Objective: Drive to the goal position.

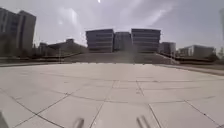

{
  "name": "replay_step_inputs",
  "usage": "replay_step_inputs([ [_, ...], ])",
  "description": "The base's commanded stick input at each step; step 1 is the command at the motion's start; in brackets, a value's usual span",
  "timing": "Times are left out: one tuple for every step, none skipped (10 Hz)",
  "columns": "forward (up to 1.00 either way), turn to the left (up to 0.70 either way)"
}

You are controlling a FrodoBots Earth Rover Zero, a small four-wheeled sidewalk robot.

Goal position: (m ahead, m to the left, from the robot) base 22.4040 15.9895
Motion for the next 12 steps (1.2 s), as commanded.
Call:
replay_step_inputs([
  [0.70,0.00],
  [0.70,0.00],
  [0.70,0.00],
  [0.70,0.00],
  [0.70,0.00],
  [0.70,0.00],
  [0.70,0.00],
  [0.70,0.00],
  [0.70,0.00],
  [0.70,0.00],
  [0.70,0.00],
  [0.70,0.00],
])
